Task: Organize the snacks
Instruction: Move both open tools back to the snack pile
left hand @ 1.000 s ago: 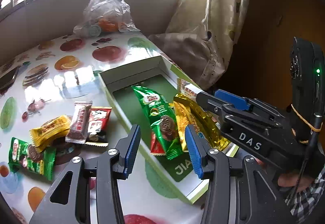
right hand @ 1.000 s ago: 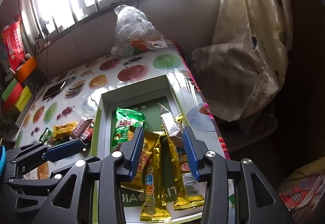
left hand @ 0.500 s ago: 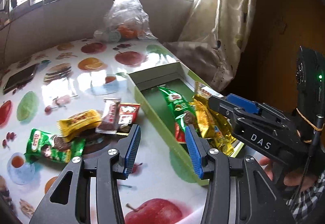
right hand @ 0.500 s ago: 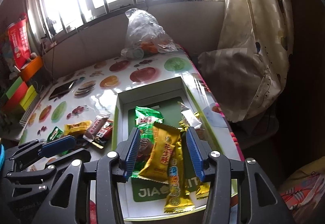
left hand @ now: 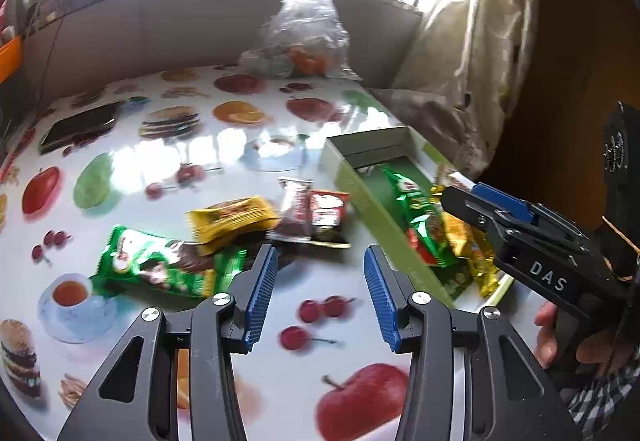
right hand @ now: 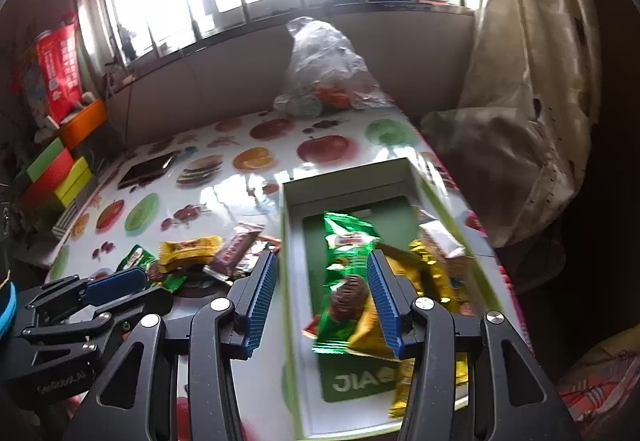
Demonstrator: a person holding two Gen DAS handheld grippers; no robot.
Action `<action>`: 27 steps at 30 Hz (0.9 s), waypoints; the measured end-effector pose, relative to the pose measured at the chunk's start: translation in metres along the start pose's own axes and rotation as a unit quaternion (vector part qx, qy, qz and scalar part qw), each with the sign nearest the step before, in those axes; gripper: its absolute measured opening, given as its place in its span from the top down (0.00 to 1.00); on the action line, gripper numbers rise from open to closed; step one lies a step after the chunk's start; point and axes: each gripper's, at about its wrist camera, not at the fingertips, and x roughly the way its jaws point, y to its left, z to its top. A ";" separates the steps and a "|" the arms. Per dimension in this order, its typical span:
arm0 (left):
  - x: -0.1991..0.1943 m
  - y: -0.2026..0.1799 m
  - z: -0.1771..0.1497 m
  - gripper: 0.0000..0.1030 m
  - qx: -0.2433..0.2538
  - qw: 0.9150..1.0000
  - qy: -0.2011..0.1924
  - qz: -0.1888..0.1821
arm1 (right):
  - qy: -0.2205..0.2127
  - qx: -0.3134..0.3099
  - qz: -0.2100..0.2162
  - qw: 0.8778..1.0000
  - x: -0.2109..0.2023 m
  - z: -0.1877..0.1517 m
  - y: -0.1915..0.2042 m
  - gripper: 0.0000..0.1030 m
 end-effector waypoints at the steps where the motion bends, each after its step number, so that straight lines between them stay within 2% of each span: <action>1: 0.000 0.003 0.000 0.55 -0.002 1.000 0.000 0.001 | 0.001 -0.003 0.003 1.000 0.002 0.000 0.003 0.55; 18: -0.007 0.077 -0.008 0.55 -0.046 0.998 -0.004 0.049 | 0.029 -0.038 0.033 0.998 0.037 0.003 0.051 0.55; 27: -0.004 0.101 -0.014 0.55 -0.062 0.997 0.003 0.053 | 0.046 -0.063 0.058 0.995 0.051 0.001 0.074 0.55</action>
